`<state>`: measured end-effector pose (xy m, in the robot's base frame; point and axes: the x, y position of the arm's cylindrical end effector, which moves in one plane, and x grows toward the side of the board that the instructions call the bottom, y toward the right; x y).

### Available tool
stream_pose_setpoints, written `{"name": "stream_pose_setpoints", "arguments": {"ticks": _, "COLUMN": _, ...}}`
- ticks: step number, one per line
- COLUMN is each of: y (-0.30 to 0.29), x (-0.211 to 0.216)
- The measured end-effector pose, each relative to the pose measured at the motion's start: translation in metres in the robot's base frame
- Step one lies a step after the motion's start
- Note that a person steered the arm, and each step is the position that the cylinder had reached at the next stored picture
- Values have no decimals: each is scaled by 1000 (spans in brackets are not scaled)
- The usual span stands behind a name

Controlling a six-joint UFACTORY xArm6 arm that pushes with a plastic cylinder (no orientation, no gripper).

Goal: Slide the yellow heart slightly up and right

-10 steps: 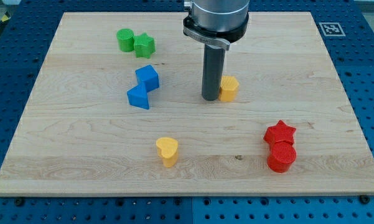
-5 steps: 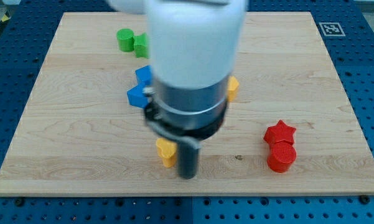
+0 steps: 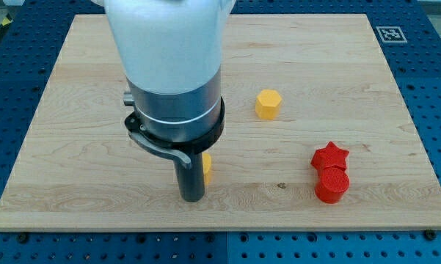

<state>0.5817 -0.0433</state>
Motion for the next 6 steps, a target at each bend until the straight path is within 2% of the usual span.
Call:
{"name": "stream_pose_setpoints", "arguments": {"ticks": 4, "y": -3, "x": -20}}
{"name": "stream_pose_setpoints", "arguments": {"ticks": 6, "y": 19, "x": -41}}
